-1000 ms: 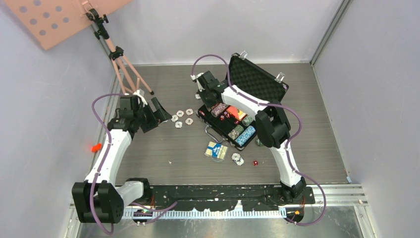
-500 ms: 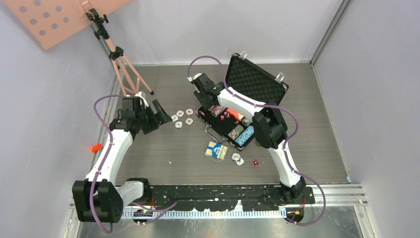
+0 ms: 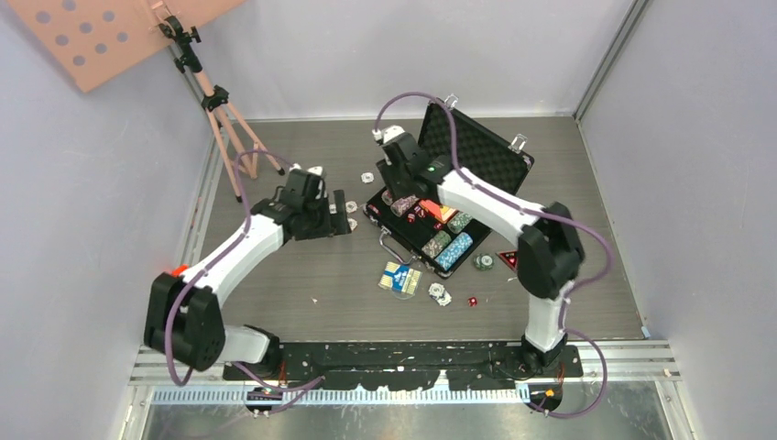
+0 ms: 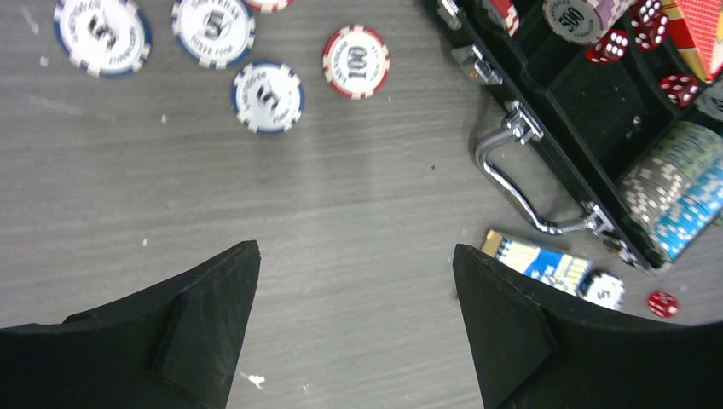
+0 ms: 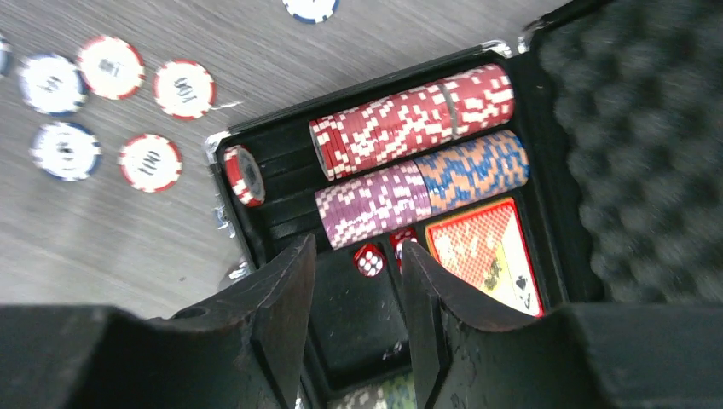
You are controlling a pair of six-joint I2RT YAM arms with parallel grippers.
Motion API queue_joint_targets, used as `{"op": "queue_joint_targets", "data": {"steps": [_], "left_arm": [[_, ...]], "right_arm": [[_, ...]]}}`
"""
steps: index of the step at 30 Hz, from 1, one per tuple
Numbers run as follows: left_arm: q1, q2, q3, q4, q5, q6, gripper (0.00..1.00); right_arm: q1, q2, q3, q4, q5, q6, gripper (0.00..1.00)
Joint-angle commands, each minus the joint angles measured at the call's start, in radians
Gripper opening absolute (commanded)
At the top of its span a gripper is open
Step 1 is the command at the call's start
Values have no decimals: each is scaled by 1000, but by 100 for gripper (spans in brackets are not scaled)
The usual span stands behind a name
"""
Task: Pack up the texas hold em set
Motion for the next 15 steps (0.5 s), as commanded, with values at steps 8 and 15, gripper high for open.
{"op": "queue_joint_targets", "data": {"steps": [8,15], "left_arm": [[-91,379,312,-80,-180,205,85],[-91,543,441,-112,-119,222,77]], "right_arm": [[-2,-487,-371,183,-5,211,49],[-3,-675,-498,149,3,217,50]]}}
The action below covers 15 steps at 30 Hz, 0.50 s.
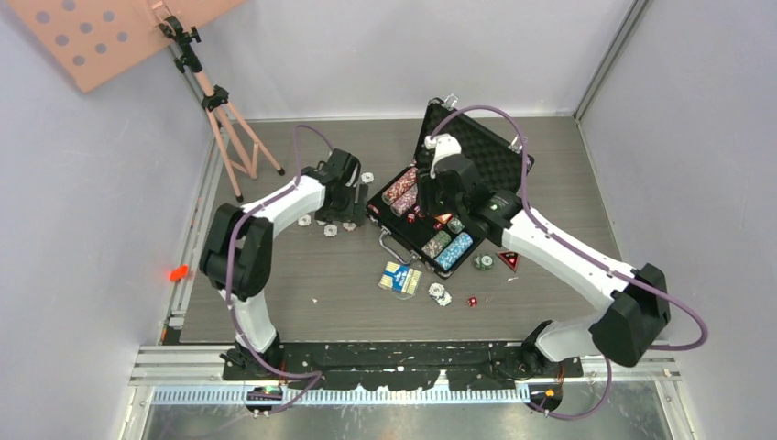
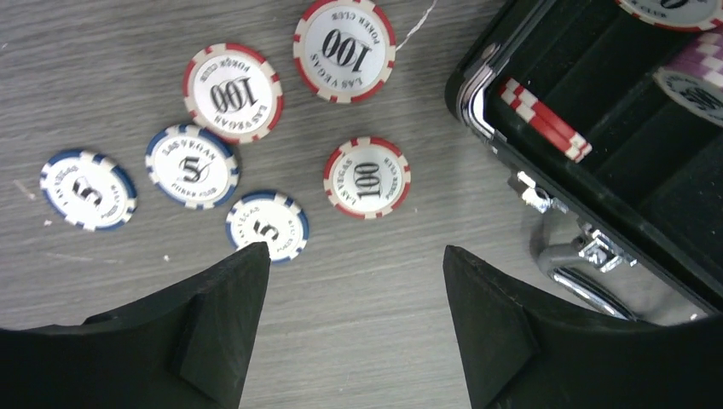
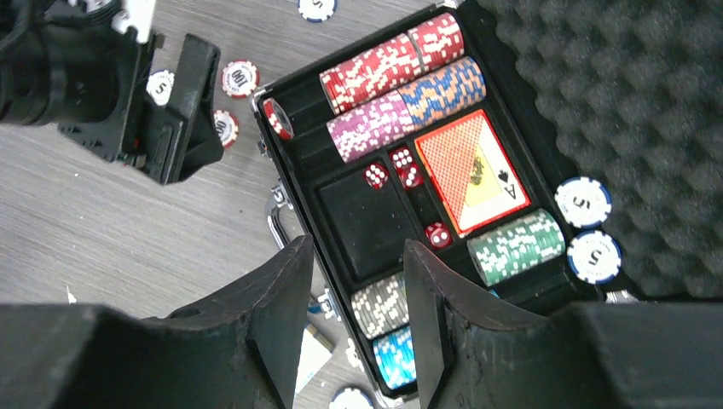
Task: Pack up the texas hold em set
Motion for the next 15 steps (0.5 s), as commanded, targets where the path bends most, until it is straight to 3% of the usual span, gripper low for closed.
{"op": "queue_joint_targets", "data": {"steps": [1,7,15], "left_arm": [[1,63,96,-35,38,38,76],[1,143,156,-51,57,27,73],[1,215,205,-118,3,31,67]], "right_arm": [[-1,-122,-52,7,5,31,50],[-1,-222,-116,-4,9,39,50],[-1,-240,-132,-6,11,34,49]]}}
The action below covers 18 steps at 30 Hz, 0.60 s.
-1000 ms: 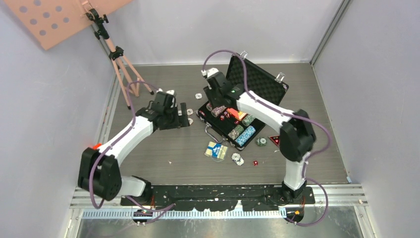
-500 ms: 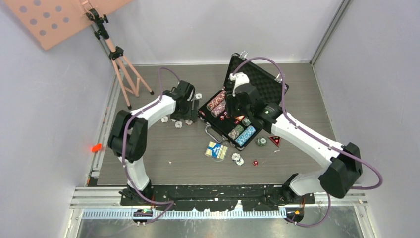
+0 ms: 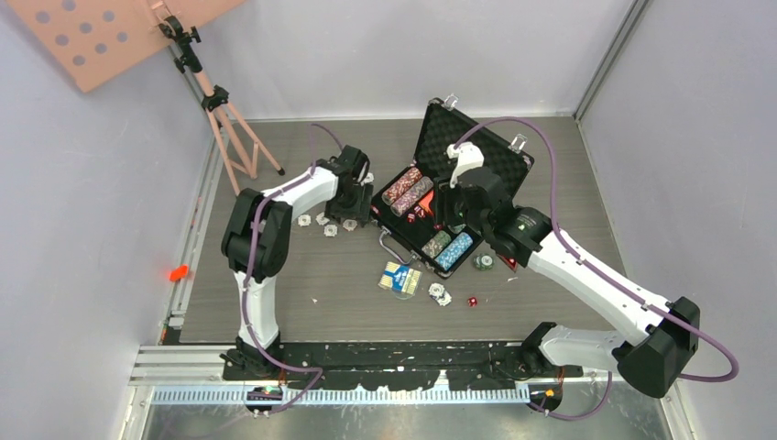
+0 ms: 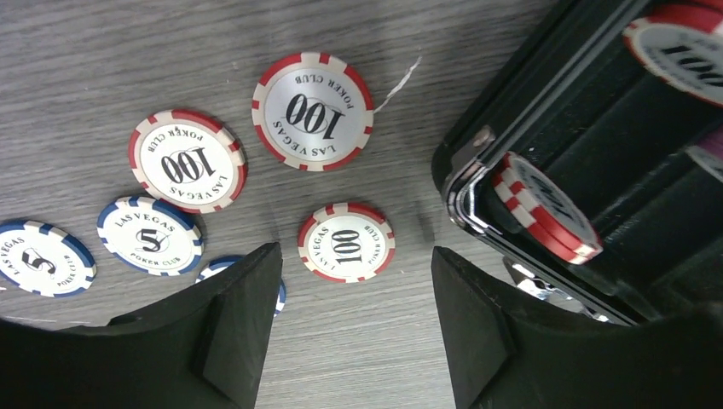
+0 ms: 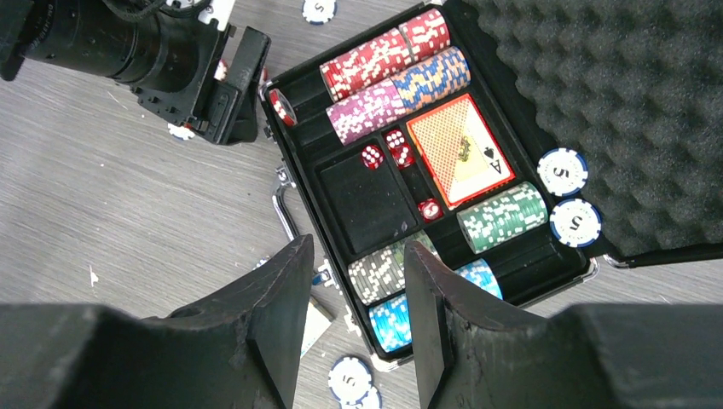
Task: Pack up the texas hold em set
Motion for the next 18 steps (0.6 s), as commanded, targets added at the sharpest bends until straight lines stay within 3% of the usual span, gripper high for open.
{"op": "queue_joint_targets", "data": {"steps": [1,7,10,18], "left_arm": [[2,16,31,-51,-29,16,67],[8,57,40,-63,2,28,57],[16,58,32,-56,15,25,45],[17,-97,-70,19,24,16,38]], "right_arm": [[-1,-18,-5,15,12,8,49],[-1,-17,-11,18,5,14,49],[-1,-15,-9,18,2,18,49],[-6,60,38,-25,-78,51,49]]}}
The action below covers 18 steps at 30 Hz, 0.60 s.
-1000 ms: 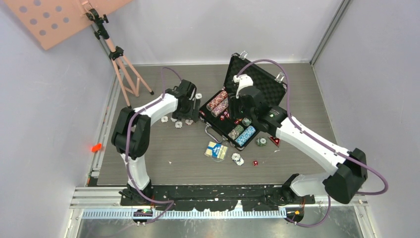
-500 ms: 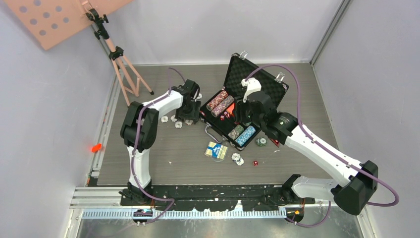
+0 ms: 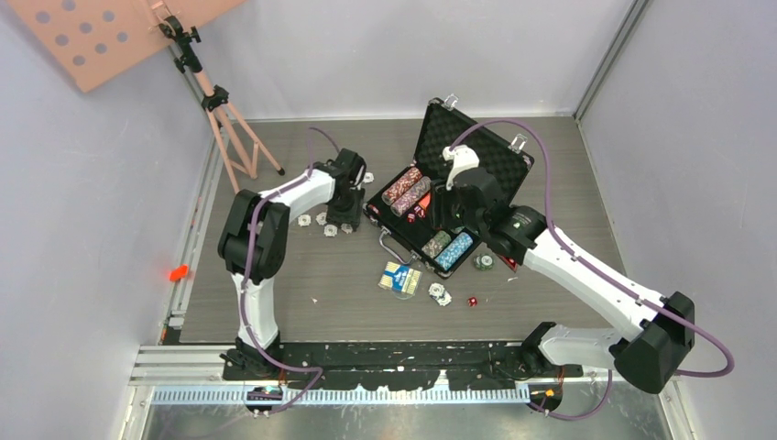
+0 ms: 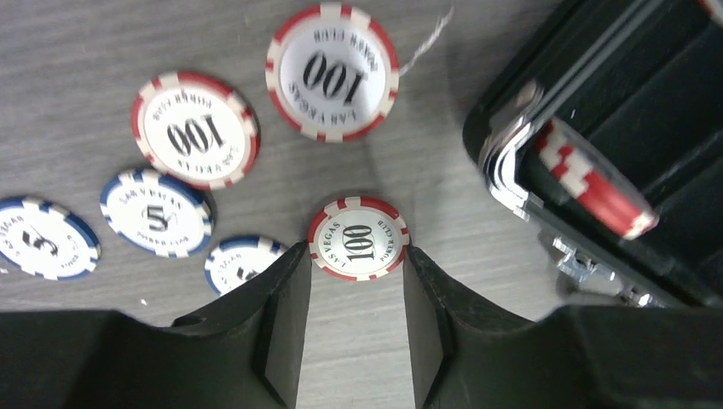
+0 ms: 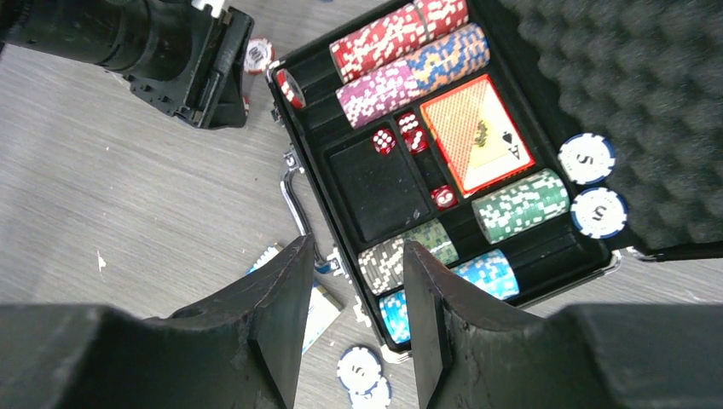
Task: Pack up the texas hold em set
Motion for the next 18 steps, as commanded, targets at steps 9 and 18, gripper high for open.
{"op": "queue_joint_targets", "data": {"steps": [9,18], "left_arm": [[5,-277,-146,92,107,-1,36],[-2,-366,-234,176,149,-16,55]], "right_arm": [[-74,187,144,-35,-301,182,50],[-167,316,252,-97,-374,266,53]]}}
